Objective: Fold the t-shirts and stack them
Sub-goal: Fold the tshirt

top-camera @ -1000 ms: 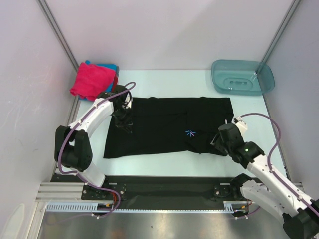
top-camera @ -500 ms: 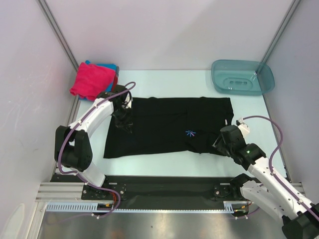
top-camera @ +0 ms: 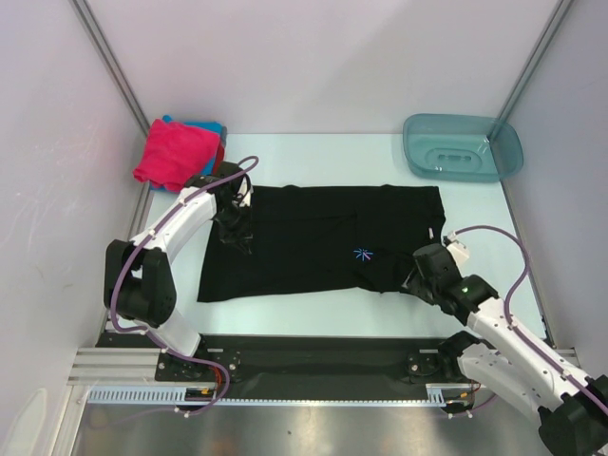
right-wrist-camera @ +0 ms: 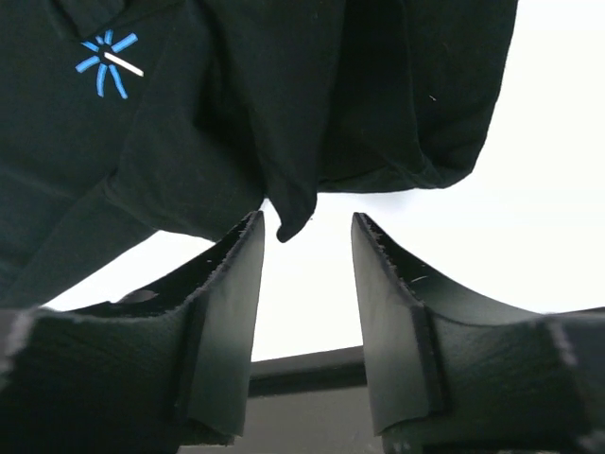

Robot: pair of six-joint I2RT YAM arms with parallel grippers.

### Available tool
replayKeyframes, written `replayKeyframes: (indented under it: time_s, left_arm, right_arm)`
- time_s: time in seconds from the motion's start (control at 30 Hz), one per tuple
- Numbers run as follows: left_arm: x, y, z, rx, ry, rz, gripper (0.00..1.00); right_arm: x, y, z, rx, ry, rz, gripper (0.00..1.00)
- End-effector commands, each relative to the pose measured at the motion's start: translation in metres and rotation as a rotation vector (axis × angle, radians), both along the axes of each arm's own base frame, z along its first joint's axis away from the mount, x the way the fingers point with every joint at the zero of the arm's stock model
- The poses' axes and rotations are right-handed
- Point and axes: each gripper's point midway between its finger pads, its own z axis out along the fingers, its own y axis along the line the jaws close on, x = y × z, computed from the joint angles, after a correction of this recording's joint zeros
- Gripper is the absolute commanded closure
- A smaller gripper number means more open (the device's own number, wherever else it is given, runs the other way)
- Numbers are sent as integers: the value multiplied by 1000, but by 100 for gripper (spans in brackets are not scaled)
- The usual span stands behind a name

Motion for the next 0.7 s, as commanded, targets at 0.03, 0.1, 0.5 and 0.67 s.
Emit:
replayKeyframes:
  time_s: [0.03,0.1,0.5,0.67]
  left_arm:
    - [7,-2,8,-23,-38,-20,80]
    - [8,-2,7,-22,-38,-20,80]
    - [8,-2,8,-23,-41,-17,80]
    - [8,-2,8,-22,-39,-19,80]
  right_arm:
    - [10,7,-2,5,-17,15,57]
    - [11,9,-3,4,-14,23,60]
    - [15,10,11,6,-50,44,100]
    - [19,6,29,-8,-86,35,100]
